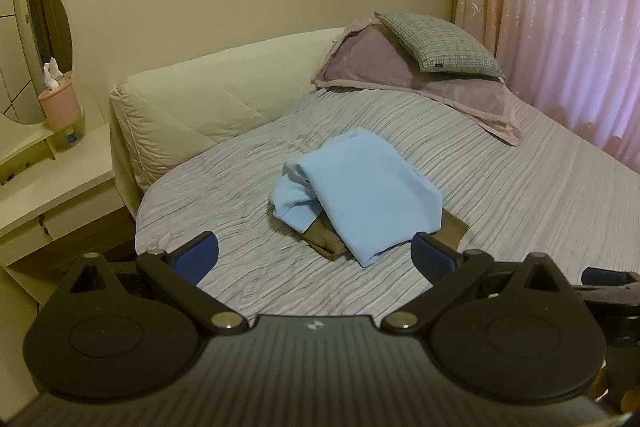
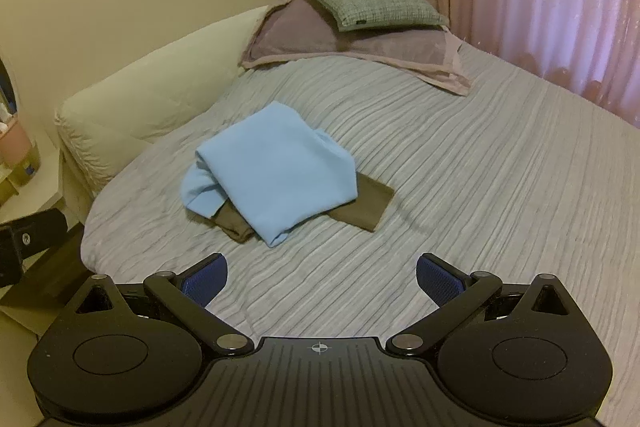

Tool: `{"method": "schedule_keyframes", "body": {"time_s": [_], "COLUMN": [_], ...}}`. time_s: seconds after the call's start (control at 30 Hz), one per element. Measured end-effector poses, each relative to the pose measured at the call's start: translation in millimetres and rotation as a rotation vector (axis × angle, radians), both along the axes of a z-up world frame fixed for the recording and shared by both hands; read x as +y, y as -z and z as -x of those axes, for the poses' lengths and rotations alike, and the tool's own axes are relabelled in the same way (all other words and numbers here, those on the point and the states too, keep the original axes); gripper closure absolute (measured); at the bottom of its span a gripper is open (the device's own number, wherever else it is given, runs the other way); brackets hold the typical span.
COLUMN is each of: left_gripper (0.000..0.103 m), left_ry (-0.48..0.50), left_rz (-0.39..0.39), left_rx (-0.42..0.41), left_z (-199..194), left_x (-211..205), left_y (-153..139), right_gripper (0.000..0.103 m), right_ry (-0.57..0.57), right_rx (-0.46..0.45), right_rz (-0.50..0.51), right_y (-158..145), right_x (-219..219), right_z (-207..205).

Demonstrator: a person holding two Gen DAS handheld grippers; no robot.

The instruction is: Fold clothes

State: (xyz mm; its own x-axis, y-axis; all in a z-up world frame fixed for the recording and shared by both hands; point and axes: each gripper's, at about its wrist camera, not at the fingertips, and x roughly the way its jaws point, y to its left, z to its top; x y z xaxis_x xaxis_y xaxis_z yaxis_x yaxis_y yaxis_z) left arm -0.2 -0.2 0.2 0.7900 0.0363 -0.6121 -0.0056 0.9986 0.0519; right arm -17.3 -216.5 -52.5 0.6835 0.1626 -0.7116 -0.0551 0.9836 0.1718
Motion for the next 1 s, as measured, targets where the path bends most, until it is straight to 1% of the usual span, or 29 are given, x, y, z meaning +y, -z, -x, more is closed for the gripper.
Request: {"method": "schedule_keyframes", "body": {"time_s": [0.3,0.63,1.0], "left_gripper": [0.001,0.001,0.001], "left_ry": [-0.02,-0.037,-0.049], "left_rz": [-0.006,-0.008,-0.017], "left_rx": [0.026,0.052,0.053], "left_z": [3.3,6.4,11.2], "left_x": [-3.6,-7.1,-11.3], "left_y": [-3.0,-6.3,-4.7], "right_gripper": [0.0,0.0,0.0], "right_ry": [-0.011,-0.033,-0.057], "right_rx": [-0.011,-0.014,-0.024], "right_rz": [0.048,0.039,0.031], "right_y": [-4.8,-6.5,-11.4], "right_x": [8.0,1.1,-4.5], "right_z": [0.2,-1.0,2.3]}}
